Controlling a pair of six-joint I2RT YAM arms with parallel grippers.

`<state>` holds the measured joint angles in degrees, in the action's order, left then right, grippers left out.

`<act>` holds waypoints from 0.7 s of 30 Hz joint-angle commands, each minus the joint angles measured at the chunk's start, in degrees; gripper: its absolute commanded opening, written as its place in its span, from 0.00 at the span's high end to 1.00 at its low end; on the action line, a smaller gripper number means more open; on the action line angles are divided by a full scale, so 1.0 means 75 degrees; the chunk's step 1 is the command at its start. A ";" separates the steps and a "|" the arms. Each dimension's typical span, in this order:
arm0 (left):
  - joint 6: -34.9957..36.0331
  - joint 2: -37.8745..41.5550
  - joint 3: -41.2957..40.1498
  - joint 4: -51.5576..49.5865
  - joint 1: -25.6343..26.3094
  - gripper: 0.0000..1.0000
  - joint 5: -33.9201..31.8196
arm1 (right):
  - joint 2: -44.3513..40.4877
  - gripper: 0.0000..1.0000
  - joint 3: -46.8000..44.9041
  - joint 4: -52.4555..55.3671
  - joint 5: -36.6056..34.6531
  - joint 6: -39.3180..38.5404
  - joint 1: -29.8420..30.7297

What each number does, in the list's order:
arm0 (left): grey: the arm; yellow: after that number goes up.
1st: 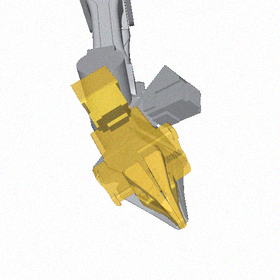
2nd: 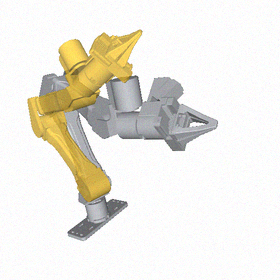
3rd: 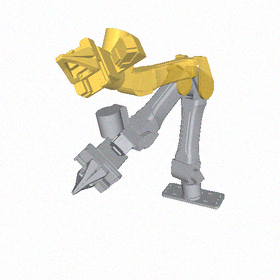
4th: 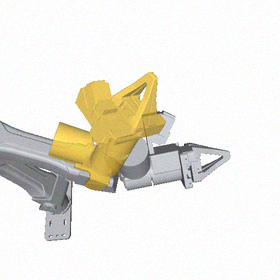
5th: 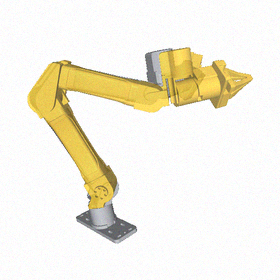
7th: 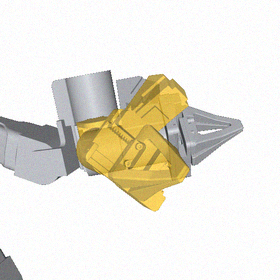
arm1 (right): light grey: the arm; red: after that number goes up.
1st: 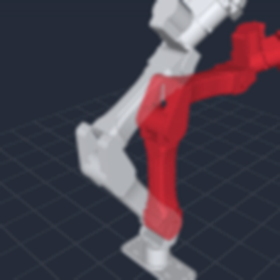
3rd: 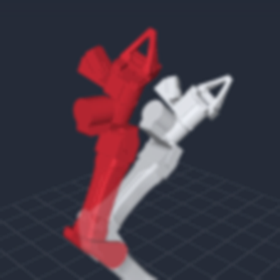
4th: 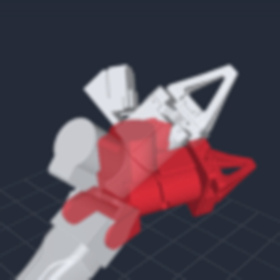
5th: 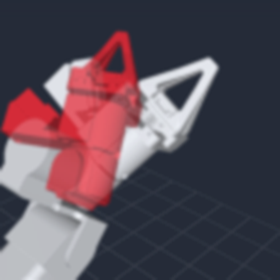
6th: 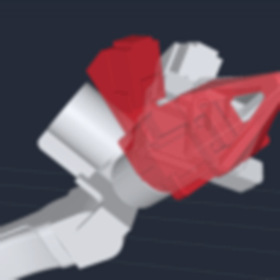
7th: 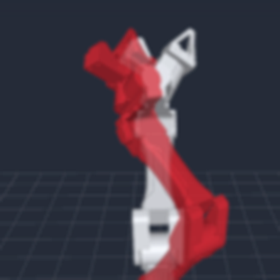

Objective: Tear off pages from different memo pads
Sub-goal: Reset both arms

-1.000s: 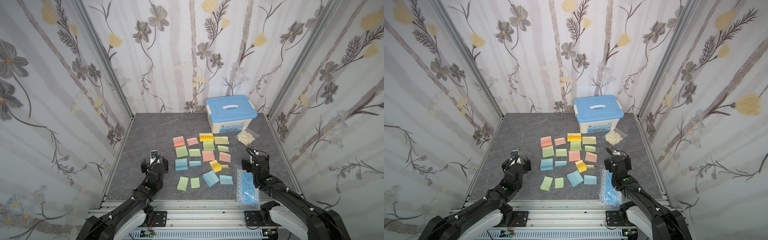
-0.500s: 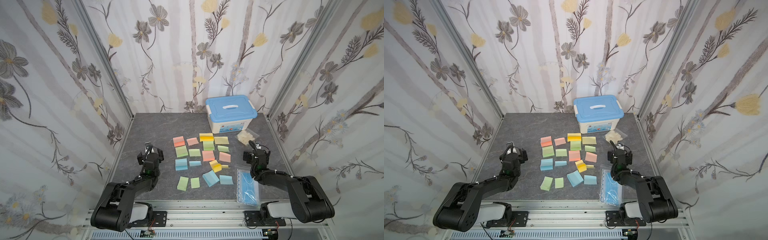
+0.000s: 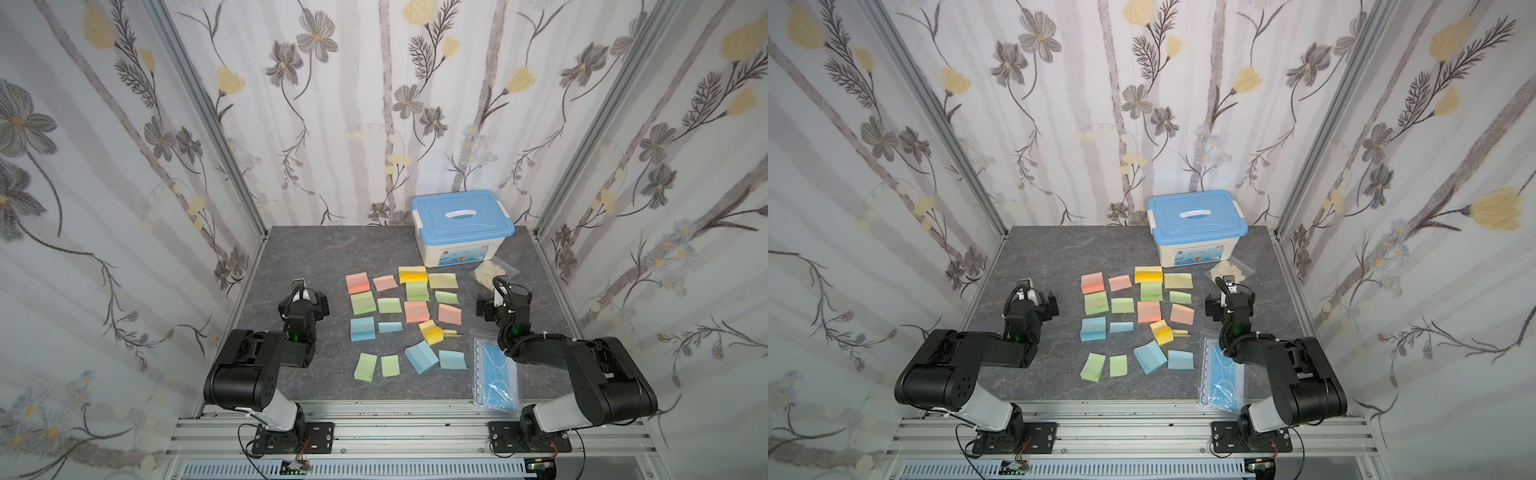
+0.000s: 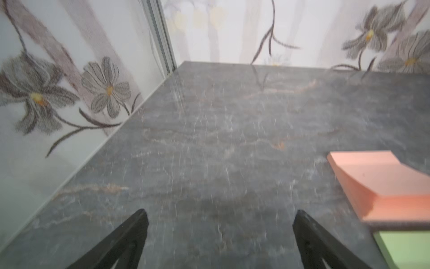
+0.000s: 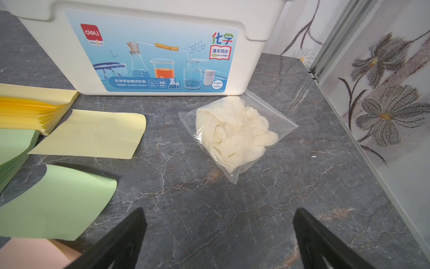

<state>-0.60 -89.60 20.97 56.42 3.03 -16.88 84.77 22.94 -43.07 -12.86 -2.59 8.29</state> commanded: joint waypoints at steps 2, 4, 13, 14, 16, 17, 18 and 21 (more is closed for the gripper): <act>-0.0270 -0.0016 0.0063 -0.0356 -0.0153 0.00 0.0472 | -0.0007 0.00 0.0057 -0.0054 0.0121 -0.0025 -0.0004; -0.0223 -0.0002 0.0085 -0.0474 -0.0080 0.00 0.0433 | -0.0012 0.00 0.0047 -0.0054 0.0126 -0.0018 -0.0001; -0.0243 0.0006 0.0102 -0.0508 -0.0098 0.00 0.0467 | -0.0015 0.00 0.0030 -0.0052 0.0139 -0.0021 0.0003; -0.0237 0.0006 0.0102 -0.0507 -0.0099 0.00 0.0469 | -0.0015 0.00 0.0037 -0.0052 0.0139 -0.0018 -0.0005; -0.0238 0.0012 0.0104 -0.0505 -0.0097 0.00 0.0460 | -0.0018 0.00 0.0035 -0.0055 0.0134 -0.0024 -0.0002; -0.0242 0.0006 0.0108 -0.0509 -0.0099 0.00 0.0469 | -0.0018 0.00 0.0036 -0.0048 0.0133 -0.0017 -0.0010; -0.0246 0.0006 0.0098 -0.0505 -0.0094 0.00 0.0467 | -0.0018 0.00 0.0035 -0.0052 0.0136 -0.0018 -0.0003; -0.0247 0.0013 0.0104 -0.0510 -0.0092 0.00 0.0463 | -0.0018 0.00 0.0041 -0.0055 0.0133 -0.0017 -0.0005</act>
<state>-2.15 -89.58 21.43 51.90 2.35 -13.65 84.77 22.96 -42.96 -11.99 -2.61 8.29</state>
